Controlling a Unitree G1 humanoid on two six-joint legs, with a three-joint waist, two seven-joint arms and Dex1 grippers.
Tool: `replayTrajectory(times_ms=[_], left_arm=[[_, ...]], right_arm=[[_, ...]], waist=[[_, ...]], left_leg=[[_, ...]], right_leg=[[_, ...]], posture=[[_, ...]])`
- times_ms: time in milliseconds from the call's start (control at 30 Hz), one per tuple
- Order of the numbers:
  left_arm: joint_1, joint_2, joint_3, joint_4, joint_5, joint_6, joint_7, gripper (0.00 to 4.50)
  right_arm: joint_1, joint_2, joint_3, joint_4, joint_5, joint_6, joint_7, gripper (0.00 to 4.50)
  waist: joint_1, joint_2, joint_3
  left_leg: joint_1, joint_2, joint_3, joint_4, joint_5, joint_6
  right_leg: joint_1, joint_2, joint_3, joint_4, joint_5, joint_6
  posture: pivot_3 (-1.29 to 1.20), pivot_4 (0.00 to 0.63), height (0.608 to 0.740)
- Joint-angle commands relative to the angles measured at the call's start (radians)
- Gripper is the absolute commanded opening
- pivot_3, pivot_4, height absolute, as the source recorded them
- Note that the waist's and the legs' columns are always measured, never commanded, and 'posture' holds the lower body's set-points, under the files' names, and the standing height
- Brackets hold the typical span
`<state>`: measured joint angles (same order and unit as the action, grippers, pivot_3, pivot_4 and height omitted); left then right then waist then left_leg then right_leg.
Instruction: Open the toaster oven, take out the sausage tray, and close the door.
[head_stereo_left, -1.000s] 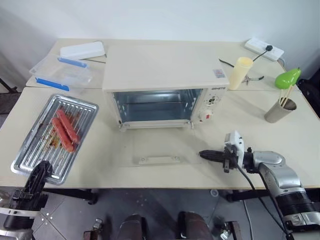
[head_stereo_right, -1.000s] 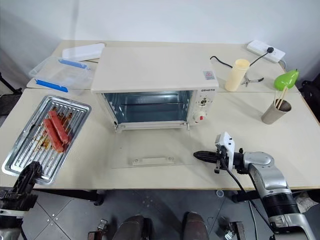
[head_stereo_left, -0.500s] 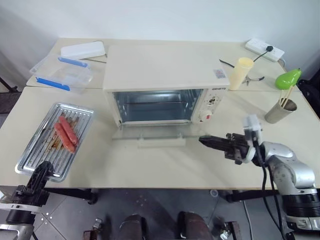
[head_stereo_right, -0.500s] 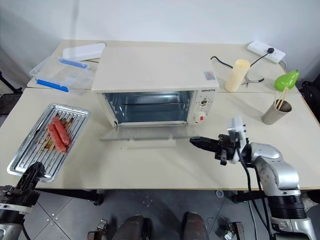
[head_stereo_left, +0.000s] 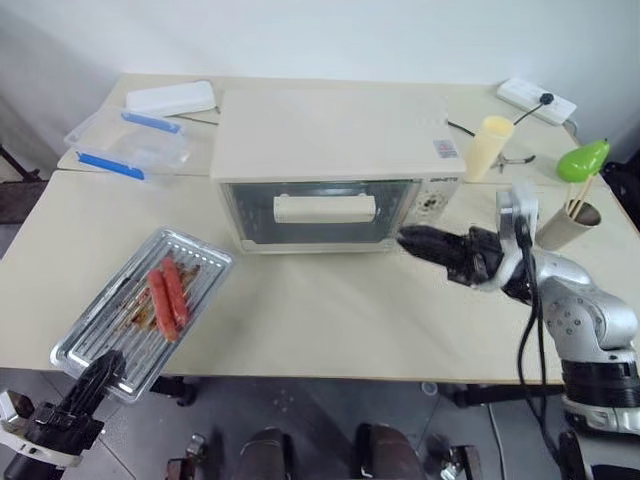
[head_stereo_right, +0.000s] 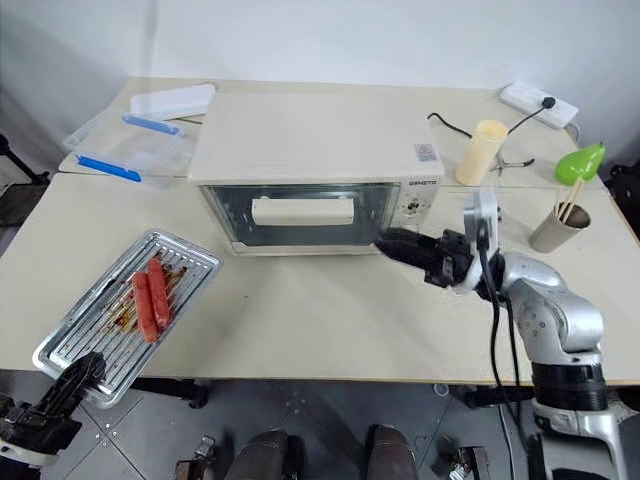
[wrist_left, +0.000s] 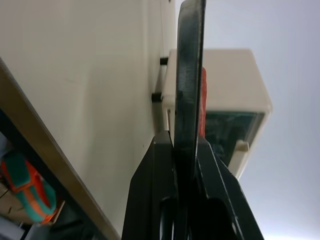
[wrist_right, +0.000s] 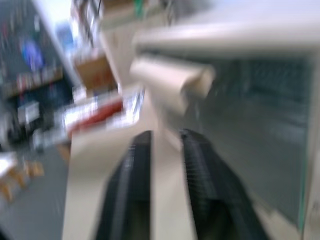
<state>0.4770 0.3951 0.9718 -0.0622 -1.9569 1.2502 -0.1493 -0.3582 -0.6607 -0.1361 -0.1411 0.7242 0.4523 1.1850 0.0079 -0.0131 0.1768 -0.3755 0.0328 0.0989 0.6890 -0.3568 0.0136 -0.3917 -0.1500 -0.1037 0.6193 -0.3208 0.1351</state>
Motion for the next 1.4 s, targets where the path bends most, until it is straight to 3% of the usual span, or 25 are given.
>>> replayTrajectory(times_ms=[33,200,267,467,567,667,967,1267,1400], left_arm=[[0.044,0.052,-0.032,-0.007,-0.015,0.023,-0.088,0.0],[0.097,0.178,-0.172,-0.068,-0.015,0.025,-0.105,0.0],[0.069,0.222,-0.219,-0.055,-0.015,0.006,-0.103,0.0],[-0.032,0.365,-0.36,-0.021,0.015,0.001,-0.118,0.0],[-0.211,0.435,-0.488,0.016,0.089,0.029,-0.139,0.0],[-0.417,0.439,-0.624,0.08,0.169,0.057,-0.151,0.0],[-0.809,0.333,-0.894,0.207,0.497,0.122,-0.218,0.0],[-1.023,0.182,-0.913,0.354,0.647,0.252,-0.208,0.0],[-1.022,0.162,-0.902,0.283,0.71,0.246,-0.233,1.19]], right_arm=[[0.052,-0.02,-0.018,-0.084,-0.038,-0.12,0.07,2.33],[0.15,-0.05,-0.026,-0.149,-0.087,-0.213,0.104,4.06],[0.182,-0.071,-0.027,-0.158,-0.109,-0.229,0.105,4.44],[0.228,-0.099,-0.062,-0.156,-0.133,-0.253,0.072,4.44],[0.273,-0.12,-0.103,-0.167,-0.135,-0.245,0.049,4.44],[0.319,-0.125,-0.126,-0.207,-0.129,-0.233,0.021,4.44],[0.445,-0.145,-0.212,-0.284,-0.117,-0.209,-0.023,4.44],[0.486,-0.152,-0.248,-0.329,-0.096,-0.188,-0.053,4.44],[0.495,-0.146,-0.25,-0.336,-0.095,-0.186,-0.059,4.5]], waist=[[-0.009,0.0,0.0],[-0.013,0.0,0.0],[-0.013,0.001,0.0],[-0.011,0.001,0.0],[-0.003,0.003,0.0],[-0.002,0.004,0.0],[-0.007,0.004,0.0],[0.051,0.006,-0.001],[0.048,0.006,-0.001]], left_leg=[[0.0,0.0,0.001,0.0,0.0,0.0],[0.002,0.002,0.005,0.0,0.0,0.0],[0.003,0.003,0.006,-0.001,0.0,0.0],[0.004,0.002,0.006,0.0,0.0,0.0],[0.004,0.001,0.005,-0.001,0.0,0.0],[0.004,-0.002,0.006,-0.001,0.0,0.0],[0.006,-0.002,0.009,-0.003,0.001,-0.002],[0.007,-0.005,0.005,0.001,0.008,0.0],[0.006,-0.006,0.002,0.001,0.006,0.0]], right_leg=[[0.0,0.0,0.0,0.0,0.0,0.0],[0.0,0.001,0.0,-0.002,0.0,0.0],[0.0,0.0,0.001,-0.002,0.0,-0.001],[0.0,-0.001,0.002,-0.003,-0.002,-0.005],[0.0,0.0,0.002,0.0,-0.002,-0.005],[0.001,0.0,0.001,0.001,-0.002,-0.005],[-0.001,0.002,-0.002,0.003,-0.001,-0.002],[0.006,0.0,-0.001,0.001,0.002,0.003],[0.008,0.0,-0.001,-0.001,0.002,0.004]], posture=[[0.0,0.15,0.74],[0.0,0.15,0.74],[0.0,0.15,0.74],[0.0,0.15,0.74],[0.0,0.15,0.74],[0.0,0.15,0.74],[0.0,0.15,0.74],[0.0,0.15,0.74],[0.0,0.15,0.74]])
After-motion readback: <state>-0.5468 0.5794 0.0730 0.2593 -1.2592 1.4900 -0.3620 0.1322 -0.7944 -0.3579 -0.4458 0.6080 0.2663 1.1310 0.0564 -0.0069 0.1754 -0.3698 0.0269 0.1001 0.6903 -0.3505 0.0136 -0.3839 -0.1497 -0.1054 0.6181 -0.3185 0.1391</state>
